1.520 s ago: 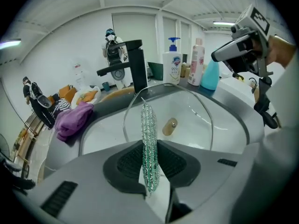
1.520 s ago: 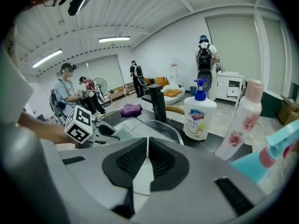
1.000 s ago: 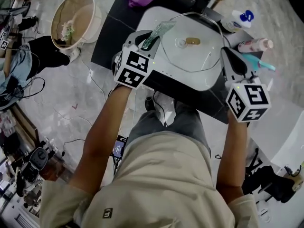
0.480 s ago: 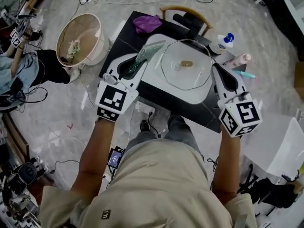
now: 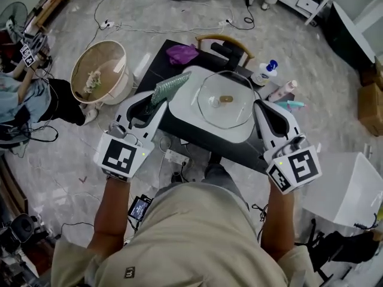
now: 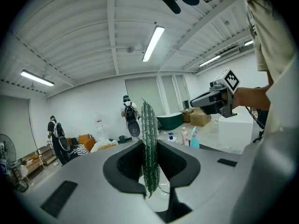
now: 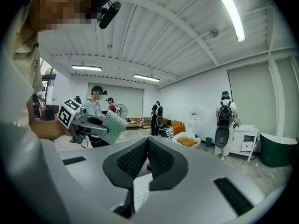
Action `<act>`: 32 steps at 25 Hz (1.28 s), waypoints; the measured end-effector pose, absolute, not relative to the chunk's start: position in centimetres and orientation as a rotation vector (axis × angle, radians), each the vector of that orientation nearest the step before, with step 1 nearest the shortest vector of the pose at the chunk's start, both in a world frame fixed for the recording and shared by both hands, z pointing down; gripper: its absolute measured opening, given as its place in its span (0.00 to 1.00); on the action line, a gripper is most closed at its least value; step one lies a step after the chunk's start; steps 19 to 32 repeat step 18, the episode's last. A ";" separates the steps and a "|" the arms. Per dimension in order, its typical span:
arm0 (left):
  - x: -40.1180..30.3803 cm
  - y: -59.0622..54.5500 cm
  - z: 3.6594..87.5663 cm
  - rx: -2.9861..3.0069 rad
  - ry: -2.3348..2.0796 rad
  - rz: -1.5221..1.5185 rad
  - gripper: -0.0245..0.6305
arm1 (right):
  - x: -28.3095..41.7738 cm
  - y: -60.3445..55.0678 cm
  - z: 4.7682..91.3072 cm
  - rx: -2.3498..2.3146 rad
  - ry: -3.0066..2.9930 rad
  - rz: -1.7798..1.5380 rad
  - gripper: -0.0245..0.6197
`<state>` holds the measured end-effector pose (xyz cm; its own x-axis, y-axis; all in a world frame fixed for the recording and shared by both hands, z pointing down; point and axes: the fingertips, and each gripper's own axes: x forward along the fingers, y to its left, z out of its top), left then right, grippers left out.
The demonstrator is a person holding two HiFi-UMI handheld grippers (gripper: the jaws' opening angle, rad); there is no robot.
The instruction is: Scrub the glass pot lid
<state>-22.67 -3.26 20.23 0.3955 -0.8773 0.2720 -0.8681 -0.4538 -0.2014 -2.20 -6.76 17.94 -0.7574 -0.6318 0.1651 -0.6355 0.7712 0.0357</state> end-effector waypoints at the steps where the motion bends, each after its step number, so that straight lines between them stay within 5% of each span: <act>1: -22.8 -2.7 19.9 -2.600 1.625 -0.528 0.18 | -2.2 -6.2 17.6 1.012 -2.800 0.027 0.07; 32: -22.6 4.4 18.5 -2.571 1.523 -0.477 0.18 | -0.2 1.3 16.3 1.087 -2.765 0.031 0.07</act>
